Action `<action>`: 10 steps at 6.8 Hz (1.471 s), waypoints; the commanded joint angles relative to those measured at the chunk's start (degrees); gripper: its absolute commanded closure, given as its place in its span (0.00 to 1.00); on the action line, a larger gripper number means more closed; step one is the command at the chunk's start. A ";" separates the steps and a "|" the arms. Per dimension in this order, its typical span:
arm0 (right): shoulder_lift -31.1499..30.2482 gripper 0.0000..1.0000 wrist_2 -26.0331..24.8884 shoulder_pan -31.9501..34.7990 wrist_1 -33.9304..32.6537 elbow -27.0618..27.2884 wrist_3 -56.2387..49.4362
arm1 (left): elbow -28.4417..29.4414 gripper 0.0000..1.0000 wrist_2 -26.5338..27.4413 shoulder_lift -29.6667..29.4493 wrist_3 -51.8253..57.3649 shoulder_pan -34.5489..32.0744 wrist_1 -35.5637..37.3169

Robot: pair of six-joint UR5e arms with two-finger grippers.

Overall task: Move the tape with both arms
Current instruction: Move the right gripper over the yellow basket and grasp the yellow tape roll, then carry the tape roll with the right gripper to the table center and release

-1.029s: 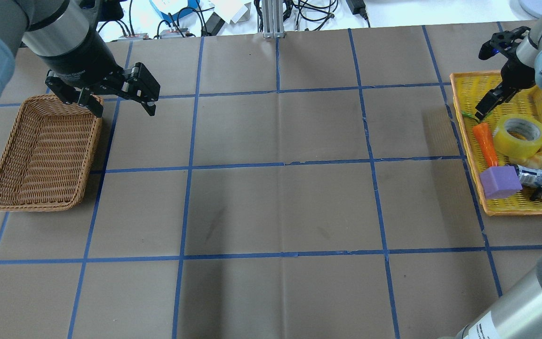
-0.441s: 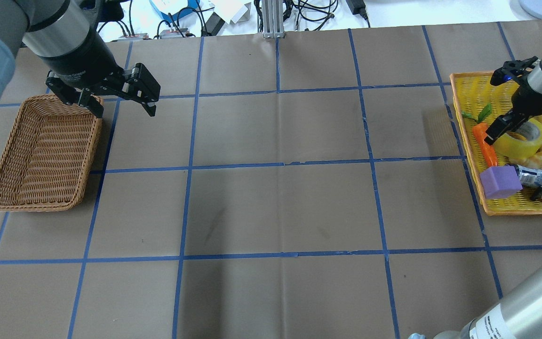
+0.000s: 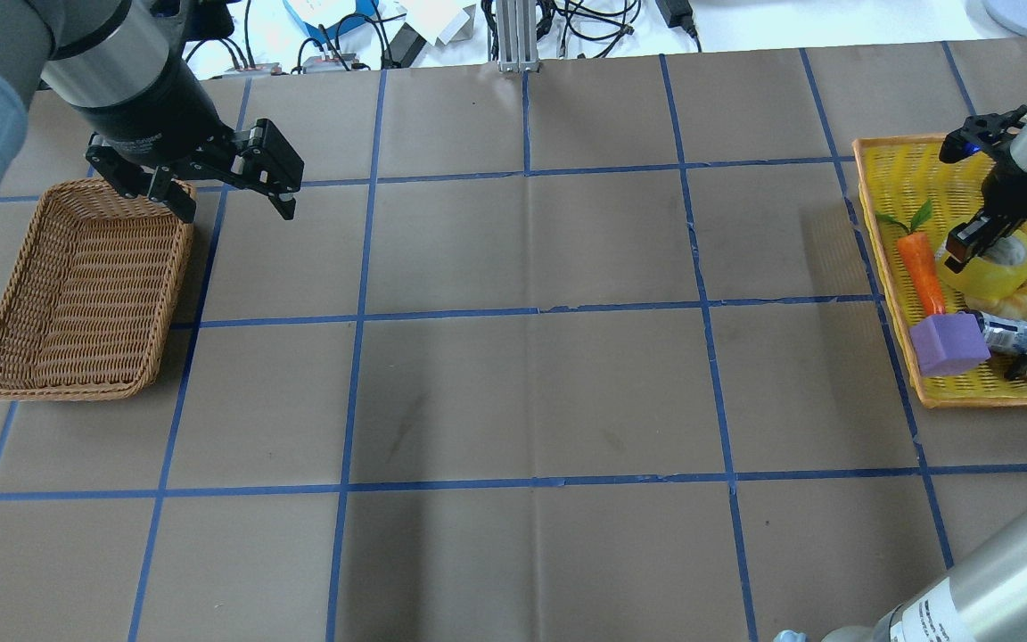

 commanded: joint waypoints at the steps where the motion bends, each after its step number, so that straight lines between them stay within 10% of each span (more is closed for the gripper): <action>1: -2.82 1.00 -0.55 0.68 1.85 -0.35 2.43 | -0.24 0.00 0.18 0.24 0.06 0.11 0.02; 5: -16.80 1.00 1.28 28.97 17.23 -1.32 40.03 | -0.94 0.00 0.27 0.33 0.06 0.90 0.02; 10: -9.29 0.97 12.19 60.94 7.18 -0.71 90.55 | -2.08 0.00 -0.79 0.33 -0.03 0.90 -0.85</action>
